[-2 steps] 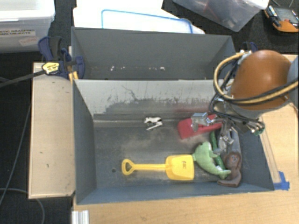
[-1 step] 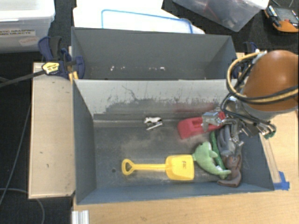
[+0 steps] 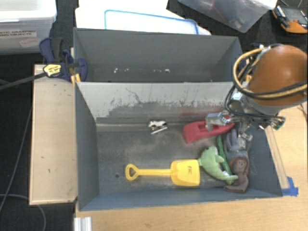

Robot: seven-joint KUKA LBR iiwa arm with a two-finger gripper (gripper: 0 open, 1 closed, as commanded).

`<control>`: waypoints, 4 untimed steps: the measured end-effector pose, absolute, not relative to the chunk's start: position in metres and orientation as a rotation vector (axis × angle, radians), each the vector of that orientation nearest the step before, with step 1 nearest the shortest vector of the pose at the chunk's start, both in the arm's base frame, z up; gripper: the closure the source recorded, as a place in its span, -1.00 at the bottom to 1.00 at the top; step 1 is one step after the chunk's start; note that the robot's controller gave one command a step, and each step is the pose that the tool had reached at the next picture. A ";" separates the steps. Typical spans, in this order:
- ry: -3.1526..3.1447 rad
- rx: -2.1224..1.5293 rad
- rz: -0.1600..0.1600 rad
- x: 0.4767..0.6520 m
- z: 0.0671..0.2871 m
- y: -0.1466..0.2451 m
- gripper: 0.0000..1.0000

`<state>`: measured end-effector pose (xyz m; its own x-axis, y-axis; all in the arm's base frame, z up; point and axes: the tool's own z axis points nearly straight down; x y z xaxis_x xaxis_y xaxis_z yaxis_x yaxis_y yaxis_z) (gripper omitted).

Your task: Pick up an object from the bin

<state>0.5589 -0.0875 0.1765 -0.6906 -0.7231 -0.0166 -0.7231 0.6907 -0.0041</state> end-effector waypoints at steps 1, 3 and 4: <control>2.931 -1.091 0.006 0.502 0.091 -0.102 -1.00; 2.788 -1.400 0.004 0.528 0.106 -0.111 -1.00; 2.572 -1.761 0.001 0.550 0.088 -0.065 1.00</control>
Offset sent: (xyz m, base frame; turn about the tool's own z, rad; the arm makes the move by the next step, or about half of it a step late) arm -0.0238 -0.0295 -0.0959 -0.1651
